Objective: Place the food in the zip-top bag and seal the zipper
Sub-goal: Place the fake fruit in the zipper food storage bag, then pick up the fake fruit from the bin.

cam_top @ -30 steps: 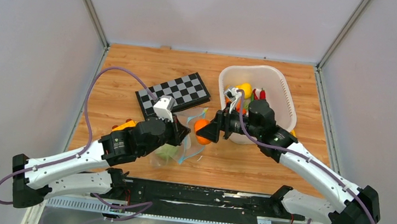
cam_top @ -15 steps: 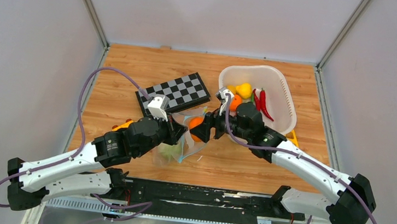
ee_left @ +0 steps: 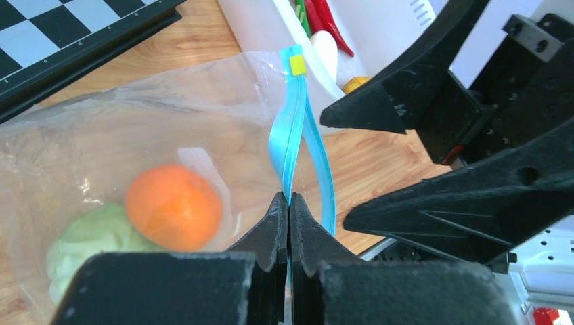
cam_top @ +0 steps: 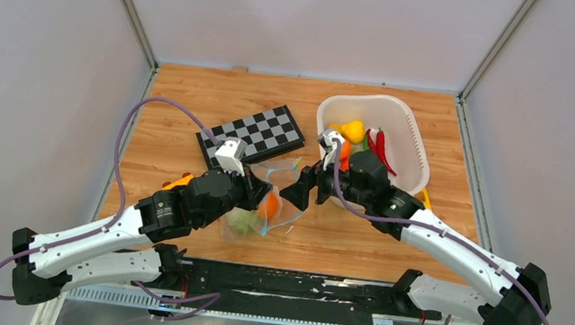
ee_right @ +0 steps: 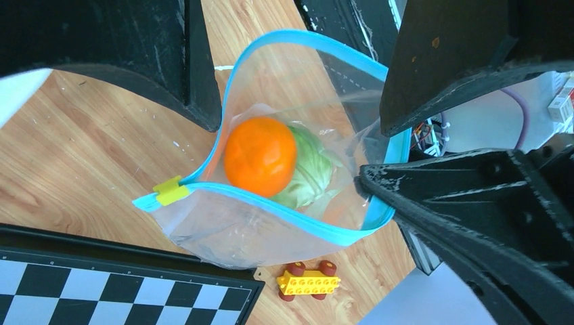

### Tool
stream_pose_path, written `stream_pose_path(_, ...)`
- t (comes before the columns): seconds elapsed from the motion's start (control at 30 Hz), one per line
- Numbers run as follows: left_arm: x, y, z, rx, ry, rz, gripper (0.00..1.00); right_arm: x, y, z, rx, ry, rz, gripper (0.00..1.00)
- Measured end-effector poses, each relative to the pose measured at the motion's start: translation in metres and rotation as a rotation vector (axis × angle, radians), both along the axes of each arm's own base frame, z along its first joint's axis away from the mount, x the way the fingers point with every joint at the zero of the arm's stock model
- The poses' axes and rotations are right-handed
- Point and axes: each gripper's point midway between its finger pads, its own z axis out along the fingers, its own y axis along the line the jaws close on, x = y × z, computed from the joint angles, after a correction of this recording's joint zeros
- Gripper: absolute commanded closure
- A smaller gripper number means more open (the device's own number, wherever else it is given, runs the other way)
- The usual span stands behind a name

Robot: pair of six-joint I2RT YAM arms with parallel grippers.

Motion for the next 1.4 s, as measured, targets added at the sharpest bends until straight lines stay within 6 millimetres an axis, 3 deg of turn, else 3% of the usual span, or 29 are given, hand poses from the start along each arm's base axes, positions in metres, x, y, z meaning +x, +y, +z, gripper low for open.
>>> stream_pose_path(0.3, 0.002, 0.002, 0.001, 0.0, -0.006, 0.015, 1.0, 0.007, -0.029, 0.016, -0.028, -0.033, -0.138, 0.15)
stream_pose_path(0.53, 0.003, 0.003, -0.001, 0.003, -0.006, 0.021, 1.0, -0.007, -0.037, -0.017, -0.097, 0.077, -0.127, 0.25)
stream_pose_path(0.7, 0.002, 0.004, -0.002, 0.004, -0.003, 0.022, 1.0, -0.017, -0.043, -0.049, -0.144, 0.166, -0.138, 0.22)
stream_pose_path(0.8, 0.002, 0.004, -0.002, 0.004, -0.003, 0.022, 1.0, -0.011, -0.048, -0.048, -0.148, 0.151, -0.183, 0.17)
stream_pose_path(0.97, 0.002, 0.003, -0.003, 0.005, -0.003, 0.022, 1.0, 0.019, -0.069, -0.022, -0.178, 0.018, -0.339, 0.1)
stream_pose_path(1.17, 0.001, 0.004, -0.007, 0.011, 0.002, 0.018, 1.0, 0.08, -0.112, 0.018, -0.205, -0.104, -0.589, 0.09)
stream_pose_path(1.27, 0.001, 0.004, -0.008, 0.013, 0.004, 0.015, 1.0, 0.117, -0.139, 0.013, -0.249, -0.078, -0.7, 0.08)
stream_pose_path(1.4, 0.0, 0.005, -0.009, 0.008, 0.002, 0.014, 1.0, 0.152, -0.157, -0.027, -0.33, 0.037, -0.726, 0.05)
